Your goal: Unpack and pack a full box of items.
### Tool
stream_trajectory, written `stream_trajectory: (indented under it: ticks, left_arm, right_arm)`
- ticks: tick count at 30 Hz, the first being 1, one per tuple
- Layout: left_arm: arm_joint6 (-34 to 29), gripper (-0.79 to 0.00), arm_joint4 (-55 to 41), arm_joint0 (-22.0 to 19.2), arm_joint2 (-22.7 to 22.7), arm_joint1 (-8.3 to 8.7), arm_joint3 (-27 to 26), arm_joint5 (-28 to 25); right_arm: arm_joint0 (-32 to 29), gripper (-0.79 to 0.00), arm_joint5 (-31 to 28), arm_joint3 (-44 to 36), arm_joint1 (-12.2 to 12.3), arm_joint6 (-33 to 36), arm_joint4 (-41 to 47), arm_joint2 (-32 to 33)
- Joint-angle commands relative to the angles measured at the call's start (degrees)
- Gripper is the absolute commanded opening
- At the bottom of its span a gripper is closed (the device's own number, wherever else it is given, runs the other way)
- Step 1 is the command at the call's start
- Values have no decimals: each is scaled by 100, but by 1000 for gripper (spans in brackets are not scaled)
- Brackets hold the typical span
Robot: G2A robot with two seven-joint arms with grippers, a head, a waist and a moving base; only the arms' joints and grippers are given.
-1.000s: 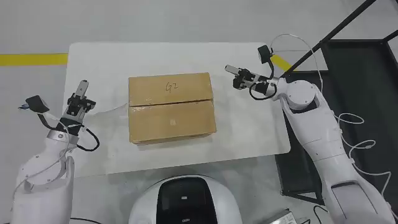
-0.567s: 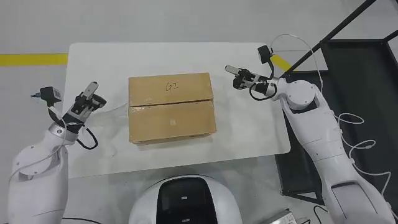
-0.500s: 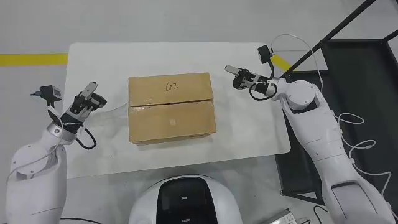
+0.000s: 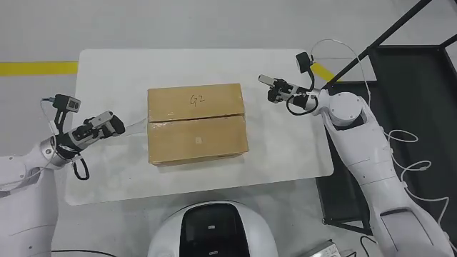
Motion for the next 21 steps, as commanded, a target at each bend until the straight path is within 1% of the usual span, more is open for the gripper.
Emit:
stream_trajectory:
  ticks: [1,6,11,13,14,16,18,21]
  left_arm:
    - [-203,0,-147,-70,-4,28,91,92]
    - [-355,0,261,-310,120,106,334,-74]
    - [-355,0,261,-310,120,106,334,-74]
    - [-355,0,261,-310,120,106,334,-74]
    - [-355,0,261,-310,120,106,334,-74]
    - [-355,0,261,-310,120,106,334,-74]
    - [-355,0,261,-310,120,106,334,-74]
    - [-355,0,261,-310,120,106,334,-74]
  right_arm:
    - [0,0,0,-1,0,0,0,0]
    - [0,0,0,-1,0,0,0,0]
    - [-12,0,-15,-17,-2,8,17,-9]
    - [-51,0,-121,-55,-9,119,149,-35]
    - [-53,0,-224,-62,-15,388,326,-79]
    - [41,0,-384,91,-7,1236,696,-133]
    - [136,0,-560,243,11,1852,853,-157]
    - [184,0,-718,379,17,2349,1179,-171]
